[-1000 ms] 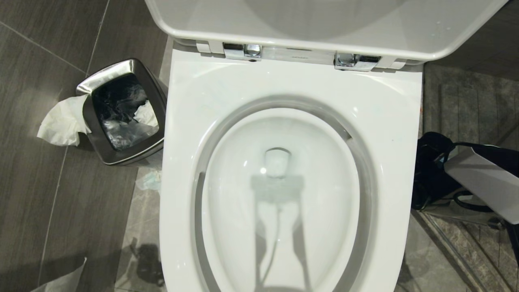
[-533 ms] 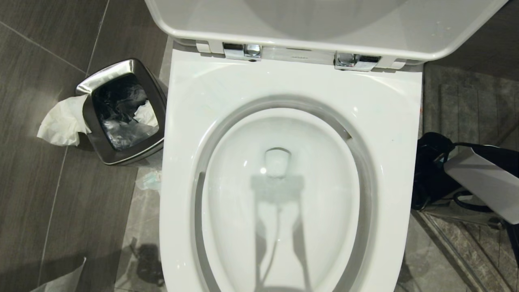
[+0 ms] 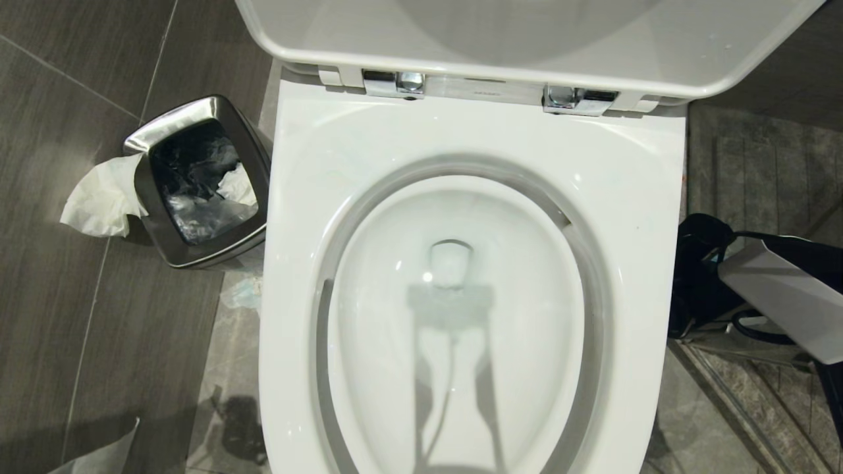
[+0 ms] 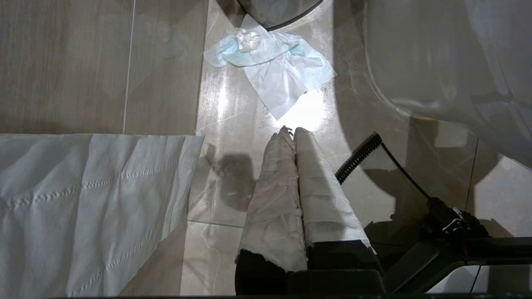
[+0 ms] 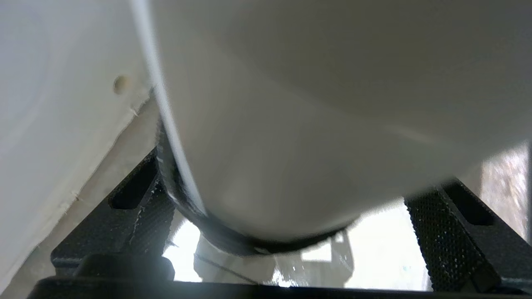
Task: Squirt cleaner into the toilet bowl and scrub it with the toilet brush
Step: Pour in the cleaning agent
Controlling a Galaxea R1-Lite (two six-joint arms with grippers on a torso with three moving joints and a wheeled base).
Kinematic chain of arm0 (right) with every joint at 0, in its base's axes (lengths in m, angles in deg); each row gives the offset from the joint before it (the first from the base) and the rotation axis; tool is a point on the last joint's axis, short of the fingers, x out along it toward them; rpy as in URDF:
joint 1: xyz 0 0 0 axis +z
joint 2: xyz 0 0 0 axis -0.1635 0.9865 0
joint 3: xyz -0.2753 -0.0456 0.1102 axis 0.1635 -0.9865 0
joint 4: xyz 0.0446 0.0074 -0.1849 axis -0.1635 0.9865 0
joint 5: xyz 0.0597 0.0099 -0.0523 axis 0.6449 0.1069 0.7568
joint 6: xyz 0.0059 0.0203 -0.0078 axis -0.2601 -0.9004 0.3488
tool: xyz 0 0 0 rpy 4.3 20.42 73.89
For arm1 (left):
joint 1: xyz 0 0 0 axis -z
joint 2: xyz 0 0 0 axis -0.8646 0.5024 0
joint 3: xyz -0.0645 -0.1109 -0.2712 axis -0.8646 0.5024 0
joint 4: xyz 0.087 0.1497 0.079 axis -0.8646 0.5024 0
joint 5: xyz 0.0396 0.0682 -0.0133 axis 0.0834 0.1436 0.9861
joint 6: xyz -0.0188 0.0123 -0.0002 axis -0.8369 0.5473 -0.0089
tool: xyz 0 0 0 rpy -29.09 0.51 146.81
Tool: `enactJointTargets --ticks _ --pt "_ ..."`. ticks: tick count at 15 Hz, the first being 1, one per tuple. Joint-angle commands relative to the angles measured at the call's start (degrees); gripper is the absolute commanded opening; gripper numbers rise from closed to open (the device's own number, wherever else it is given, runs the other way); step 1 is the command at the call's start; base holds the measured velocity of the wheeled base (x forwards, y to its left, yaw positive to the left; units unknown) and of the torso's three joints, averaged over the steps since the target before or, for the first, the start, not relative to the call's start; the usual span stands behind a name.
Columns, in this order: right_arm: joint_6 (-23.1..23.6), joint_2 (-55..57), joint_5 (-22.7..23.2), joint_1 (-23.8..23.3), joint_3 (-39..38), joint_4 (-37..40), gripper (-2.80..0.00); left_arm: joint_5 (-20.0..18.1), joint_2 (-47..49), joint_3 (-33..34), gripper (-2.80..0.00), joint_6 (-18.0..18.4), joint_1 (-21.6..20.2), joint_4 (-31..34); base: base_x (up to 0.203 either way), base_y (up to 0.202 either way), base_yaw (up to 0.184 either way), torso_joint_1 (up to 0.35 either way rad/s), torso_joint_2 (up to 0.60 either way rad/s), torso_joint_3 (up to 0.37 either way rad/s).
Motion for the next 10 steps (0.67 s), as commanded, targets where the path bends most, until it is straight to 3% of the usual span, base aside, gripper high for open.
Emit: enactJointTargets --ticks 1,10 --pt "0.56 0.61 0.67 0.18 0.79 -0.49 0.0 0.01 0.08 0.0 -2.8 0.0 -0.02 -0.04 0.0 0.0 0.0 0.0 0.0 0.0" --pt "1.18 1.37 1.46 0.18 3.77 -0.49 0.0 0.01 0.08 0.0 -2.8 0.0 -0.02 0.04 0.0 0.0 0.0 0.0 0.0 0.0"
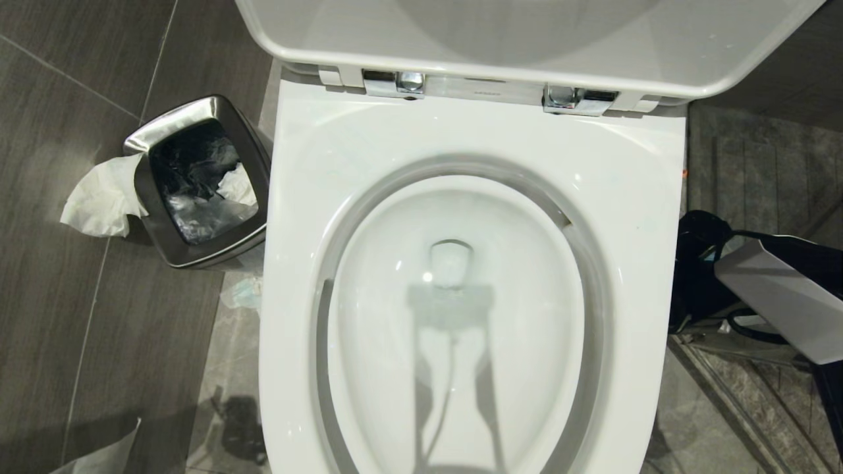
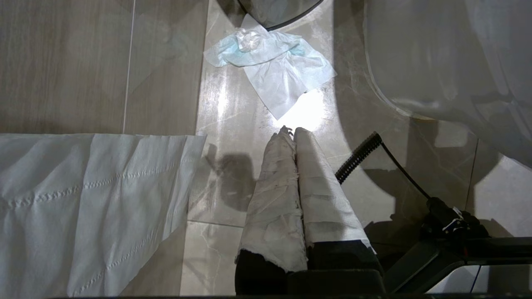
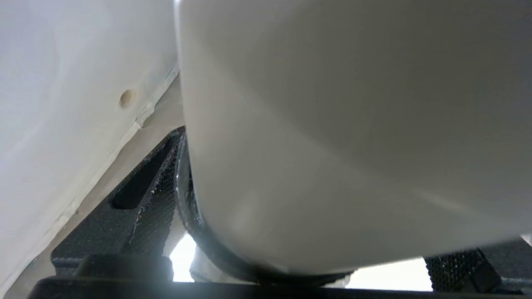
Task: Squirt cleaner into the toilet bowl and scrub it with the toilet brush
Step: Pour in the cleaning agent
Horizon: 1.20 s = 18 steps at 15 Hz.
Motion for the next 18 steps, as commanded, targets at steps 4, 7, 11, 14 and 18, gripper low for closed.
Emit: enactJointTargets --ticks 4,7,11,14,18 --pt "0.45 1.51 0.04 -0.01 2.31 -0.49 0.0 -0.01 0.08 0.0 -2.8 0.02 -0.05 -0.02 0.0 0.0 0.0 0.0 0.0 0.0" --pt "0.45 1.82 0.13 0.0 3.05 -0.49 0.0 -0.01 0.08 0.09 -2.8 0.02 -0.05 0.0 0.0 0.0 0.0 0.0 0.0 0.0" --pt "0.45 1.91 0.13 0.33 3.74 -0.49 0.0 -0.01 0.08 0.0 -2.8 0.02 -0.05 0.0 0.0 0.0 0.0 0.0 0.0 0.0" --pt "0.45 2.3 0.13 0.47 4.05 -0.49 0.0 -0.01 0.08 0.03 -2.8 0.02 -0.05 0.0 0.0 0.0 0.0 0.0 0.0 0.0" --pt "0.54 2.35 0.13 0.6 4.31 -0.49 0.0 -0.01 0.08 0.02 -2.8 0.02 -0.05 0.0 0.0 0.0 0.0 0.0 0.0 0.0"
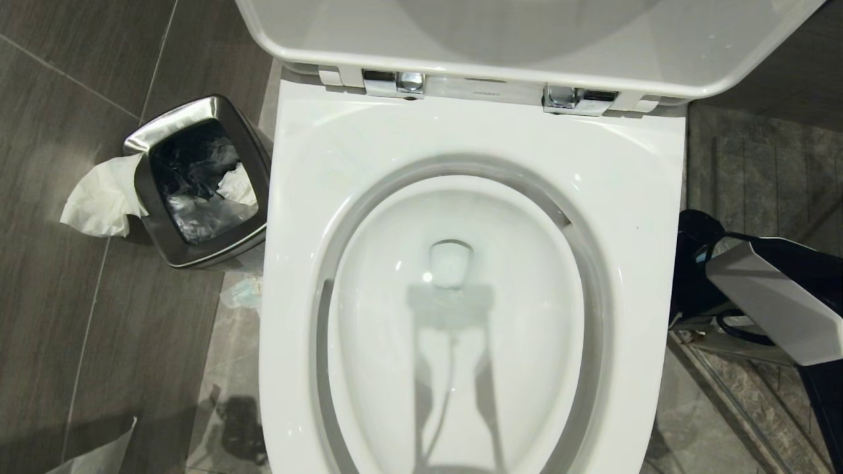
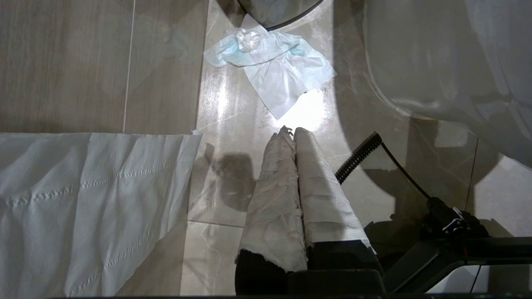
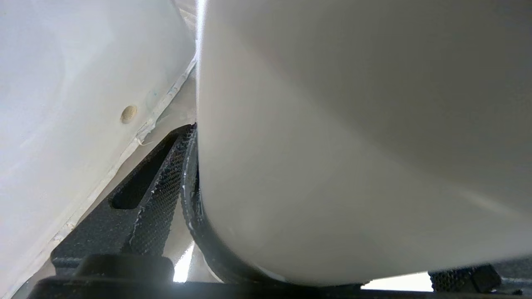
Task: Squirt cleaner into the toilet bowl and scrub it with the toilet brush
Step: Pour in the cleaning agent
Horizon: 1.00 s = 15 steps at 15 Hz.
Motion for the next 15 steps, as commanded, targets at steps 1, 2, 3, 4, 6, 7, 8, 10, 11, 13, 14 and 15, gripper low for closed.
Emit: enactJointTargets --ticks 1,2,3,4,6,7,8,10,11,13,14,15 --pt "0.13 0.3 0.11 0.02 0.78 -0.49 0.0 0.01 0.08 0.0 -2.8 0.02 -0.05 -0.01 0.0 0.0 0.0 0.0 0.0 0.0" --pt "0.13 0.5 0.07 0.02 1.58 -0.49 -2.8 0.01 0.08 0.05 -2.8 0.02 -0.05 -0.06 0.0 0.0 0.0 0.0 0.0 0.0" --pt "0.13 0.55 0.07 0.02 1.93 -0.49 -2.8 0.01 0.08 0.04 -2.8 0.02 -0.05 0.03 0.0 0.0 0.0 0.0 0.0 0.0" --pt "0.13 0.49 0.07 0.02 1.95 -0.49 -2.8 0.01 0.08 0.0 -2.8 0.02 -0.05 -0.01 0.0 0.0 0.0 0.0 0.0 0.0" --pt "0.13 0.49 0.07 0.02 1.95 -0.49 -2.8 0.01 0.08 0.03 -2.8 0.02 -0.05 -0.01 0.0 0.0 0.0 0.0 0.0 0.0" --pt "0.13 0.49 0.07 0.02 1.95 -0.49 -2.8 0.01 0.08 0.08 -2.8 0.02 -0.05 -0.01 0.0 0.0 0.0 0.0 0.0 0.0" --pt "0.13 0.49 0.07 0.02 1.95 -0.49 -2.8 0.01 0.08 0.0 -2.8 0.02 -0.05 0.02 0.0 0.0 0.0 0.0 0.0 0.0" --pt "0.13 0.49 0.07 0.02 1.95 -0.49 -2.8 0.01 0.08 0.0 -2.8 0.02 -0.05 -0.05 0.0 0.0 0.0 0.0 0.0 0.0" --pt "0.13 0.49 0.07 0.02 1.95 -0.49 -2.8 0.01 0.08 0.0 -2.8 0.02 -0.05 0.0 0.0 0.0 0.0 0.0 0.0 0.0" --pt "0.13 0.4 0.07 -0.06 2.21 -0.49 -2.8 0.01 0.08 0.0 -2.8 0.02 -0.05 -0.04 0.0 0.0 0.0 0.0 0.0 0.0" --pt "0.13 0.36 0.07 -0.06 2.25 -0.49 -2.8 0.01 0.08 0.0 -2.8 0.02 -0.05 -0.05 0.0 0.0 0.0 0.0 0.0 0.0" --pt "0.13 0.23 0.07 -0.06 2.21 -0.49 -2.8 0.01 0.08 0.0 -2.8 0.02 -0.05 0.03 0.0 0.0 0.0 0.0 0.0 0.0"
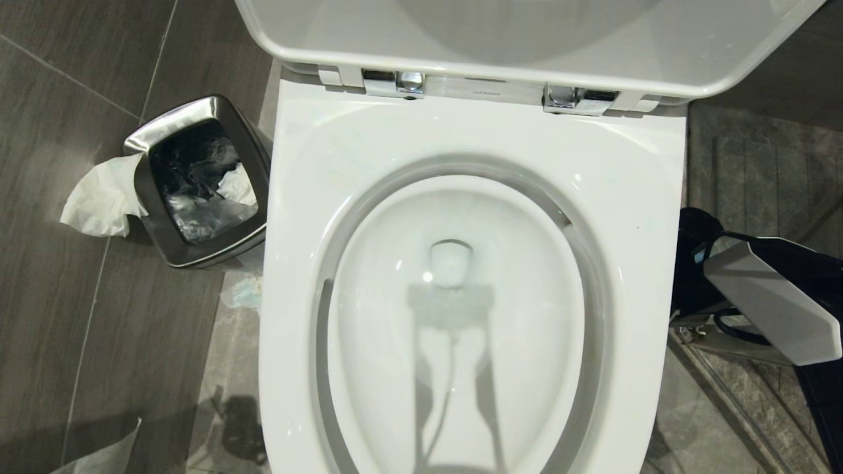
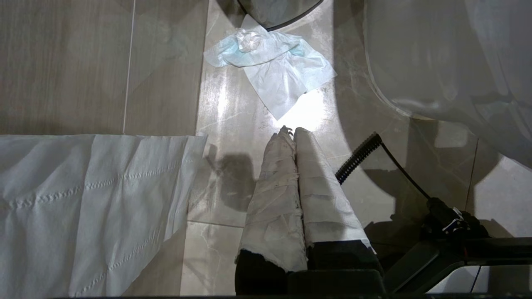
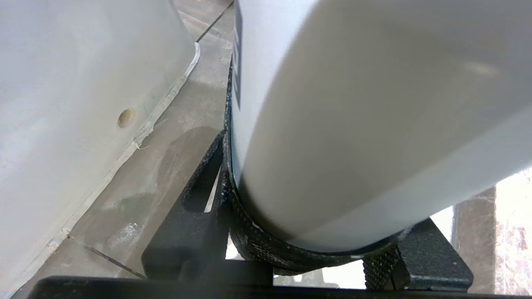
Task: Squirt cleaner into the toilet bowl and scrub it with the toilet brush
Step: Pour in the cleaning agent
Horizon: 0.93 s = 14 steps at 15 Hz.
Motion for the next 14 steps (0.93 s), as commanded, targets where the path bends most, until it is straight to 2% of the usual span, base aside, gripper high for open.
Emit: enactJointTargets --ticks 1,14 --pt "0.03 -0.42 0.07 -0.08 0.0 -0.59 -2.8 -0.01 0.08 0.0 -2.8 0.02 -0.02 0.07 0.0 0.0 0.0 0.0 0.0 0.0" --pt "-1.99 -3.33 -0.02 -0.32 -0.26 -0.59 -2.8 -0.01 0.08 0.0 -2.8 0.02 -0.02 0.07 0.0 0.0 0.0 0.0 0.0 0.0"
